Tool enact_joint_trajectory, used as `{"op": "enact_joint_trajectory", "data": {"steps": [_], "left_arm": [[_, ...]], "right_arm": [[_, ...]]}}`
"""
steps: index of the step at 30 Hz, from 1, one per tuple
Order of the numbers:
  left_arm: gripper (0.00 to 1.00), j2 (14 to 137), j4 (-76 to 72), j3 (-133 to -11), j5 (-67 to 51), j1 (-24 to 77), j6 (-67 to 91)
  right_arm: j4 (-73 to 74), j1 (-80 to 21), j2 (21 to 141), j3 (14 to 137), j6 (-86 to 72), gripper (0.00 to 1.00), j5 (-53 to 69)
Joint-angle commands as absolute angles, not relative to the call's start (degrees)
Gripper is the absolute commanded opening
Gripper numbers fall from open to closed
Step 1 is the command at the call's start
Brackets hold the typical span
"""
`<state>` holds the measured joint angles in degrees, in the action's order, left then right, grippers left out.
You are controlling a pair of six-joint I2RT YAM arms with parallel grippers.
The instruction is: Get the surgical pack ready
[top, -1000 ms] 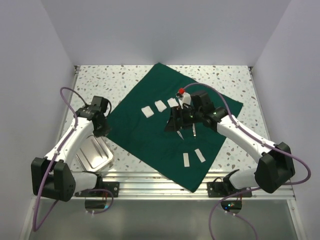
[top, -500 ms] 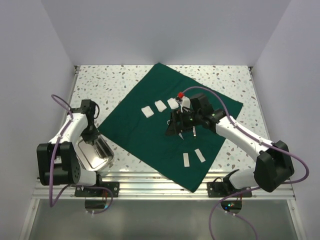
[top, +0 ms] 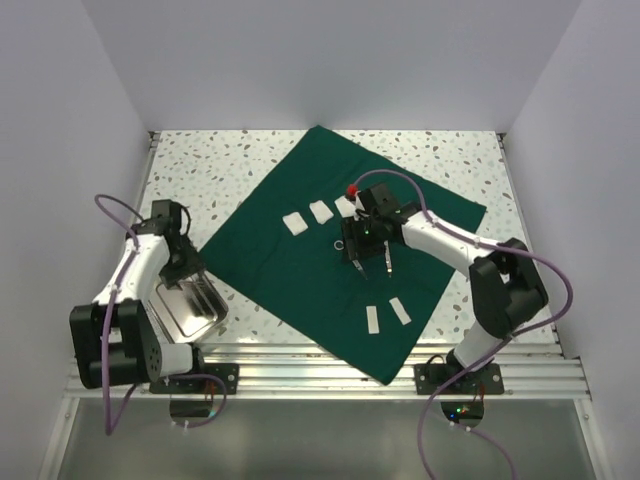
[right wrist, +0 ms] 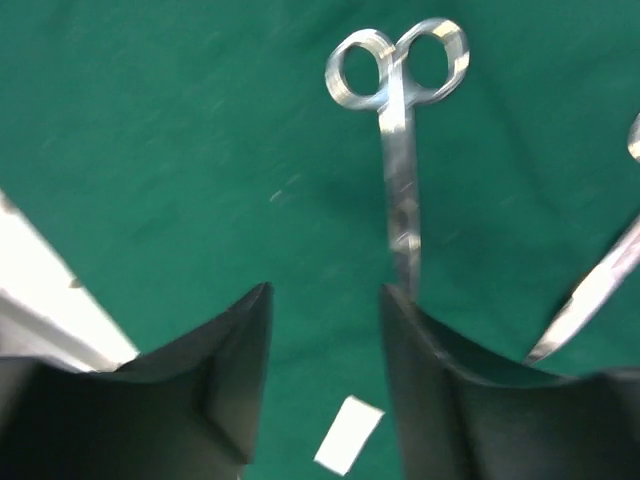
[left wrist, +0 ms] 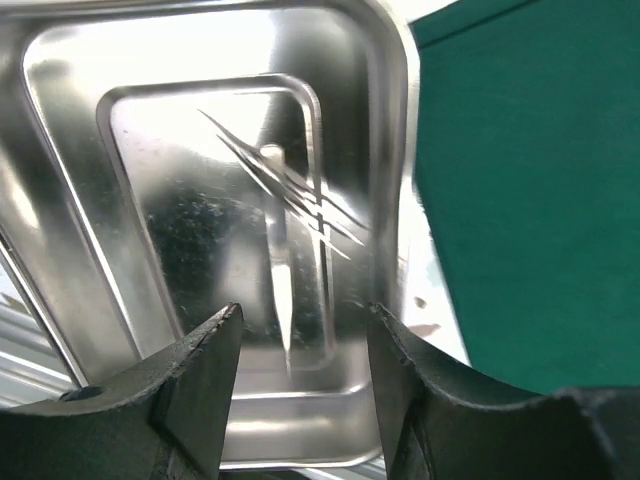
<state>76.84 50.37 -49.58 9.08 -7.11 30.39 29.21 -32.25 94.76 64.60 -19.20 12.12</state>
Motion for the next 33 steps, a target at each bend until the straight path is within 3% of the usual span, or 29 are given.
{"op": "enact_joint_trajectory", "data": {"steps": [1,3,5,7,9,17,28,33], "left_arm": [[0.57,69.8,48.8,-49.7,5.3,-7.6,29.7],[0.57,65.5,47.4,-49.8,0.6,-7.3,28.6],[0.58,61.4,46.9,-50.8,-1.9,-6.8,27.3],[0.76,58.5,45.2,-51.0,-4.9,-6.2,26.4],[0.85,54.7,43.9,-50.5,-7.5,-5.9,25.7],[0.83,49.9,38.5,-46.1,-17.1,-5.2,27.1],[0.82,50.2,34.6,-43.0,-19.1,-3.6,28.7],[0.81,50.5,33.9,-43.9,-20.0,-1.8,29.3]], "right_arm": [[32.2,-32.2,98.7,69.8,-14.8,0.48,3.6],[32.5,-32.2,101.4,71.2,-13.3,0.40,3.6],[32.0,-32.2,102.9,71.7,-12.4,0.38,3.9],[32.5,-32.3,104.9,72.8,-12.1,0.36,2.3],[32.8,-32.3,105.9,73.6,-11.3,0.35,1.5],[32.1,-32.8,109.5,76.5,-11.1,0.34,0.7],[35.5,-35.9,114.5,79.6,-10.6,0.32,-6.1],[35.2,-36.0,114.8,79.4,-10.5,0.18,-4.8]]}}
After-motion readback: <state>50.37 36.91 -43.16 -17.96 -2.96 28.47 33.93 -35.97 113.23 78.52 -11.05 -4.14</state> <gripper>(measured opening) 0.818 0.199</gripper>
